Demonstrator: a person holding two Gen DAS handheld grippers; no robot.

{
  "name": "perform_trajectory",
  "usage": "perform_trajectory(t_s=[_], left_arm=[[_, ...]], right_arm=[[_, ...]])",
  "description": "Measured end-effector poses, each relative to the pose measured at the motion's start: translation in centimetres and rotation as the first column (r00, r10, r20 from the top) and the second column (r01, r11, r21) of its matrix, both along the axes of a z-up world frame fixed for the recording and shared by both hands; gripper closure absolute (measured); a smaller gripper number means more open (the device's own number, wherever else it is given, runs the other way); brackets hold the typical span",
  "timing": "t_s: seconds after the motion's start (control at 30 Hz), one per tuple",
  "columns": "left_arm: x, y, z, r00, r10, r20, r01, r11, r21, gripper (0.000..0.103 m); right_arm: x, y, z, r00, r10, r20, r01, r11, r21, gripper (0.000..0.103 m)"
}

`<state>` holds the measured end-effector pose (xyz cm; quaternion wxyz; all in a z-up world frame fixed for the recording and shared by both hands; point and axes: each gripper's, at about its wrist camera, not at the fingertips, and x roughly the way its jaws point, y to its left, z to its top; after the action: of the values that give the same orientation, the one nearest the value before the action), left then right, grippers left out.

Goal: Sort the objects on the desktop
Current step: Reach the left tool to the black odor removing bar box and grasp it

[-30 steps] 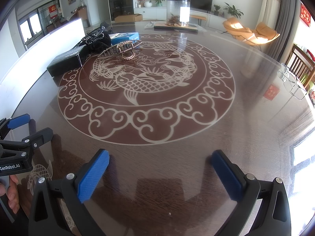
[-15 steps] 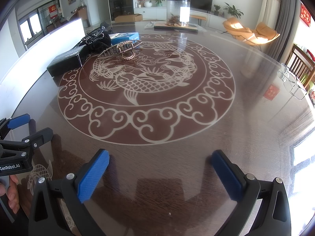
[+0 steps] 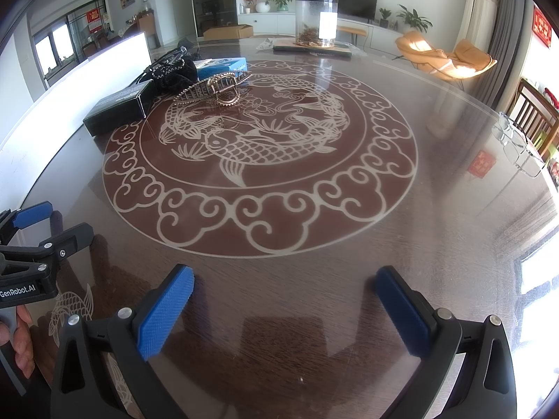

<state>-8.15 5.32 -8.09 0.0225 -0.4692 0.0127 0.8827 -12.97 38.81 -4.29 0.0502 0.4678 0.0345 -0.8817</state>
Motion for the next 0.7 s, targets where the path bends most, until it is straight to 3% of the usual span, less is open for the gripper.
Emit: perform_trajectory(t_s=[0.1,0.27,0.37,0.43,0.53,0.6,0.7], left_arm=[[-0.2,-0.9,0.0,0.999,0.049,0.001,-0.049,0.999,0.002,0.0],[-0.1,-1.0,0.0,0.999,0.034,0.022,-0.034,0.999,-0.003,0.0],[-1.6,-1.0,0.7,0.994,-0.094,0.055,0.094,0.996,-0.002,0.0],[-3.3,-0.6,2.1,0.979,-0.204,0.02,0.205,0.974,-0.099,0.0],[-6.8,-0.9,5.0,0.951,-0.306,-0.043,0.291,0.934,-0.208,0.0],[-9.8,-1.6,6.6,0.933,-0.353,-0.068,0.337,0.924,-0.179,0.0],[-14.1,-2.5,6.7,0.915,-0.403,-0.031,0.397,0.911,-0.109,0.0]], right_arm=[[0.0,0.0,0.0,1.0,0.0,0.0,0.0,1.0,0.0,0.0],[0.0,0.0,0.0,1.0,0.0,0.0,0.0,1.0,0.0,0.0],[0.0,0.0,0.0,1.0,0.0,0.0,0.0,1.0,0.0,0.0],[0.0,0.0,0.0,1.0,0.0,0.0,0.0,1.0,0.0,0.0],[0.0,0.0,0.0,1.0,0.0,0.0,0.0,1.0,-0.002,0.0],[0.0,0.0,0.0,1.0,0.0,0.0,0.0,1.0,-0.003,0.0],[0.0,0.0,0.0,1.0,0.0,0.0,0.0,1.0,-0.002,0.0]])
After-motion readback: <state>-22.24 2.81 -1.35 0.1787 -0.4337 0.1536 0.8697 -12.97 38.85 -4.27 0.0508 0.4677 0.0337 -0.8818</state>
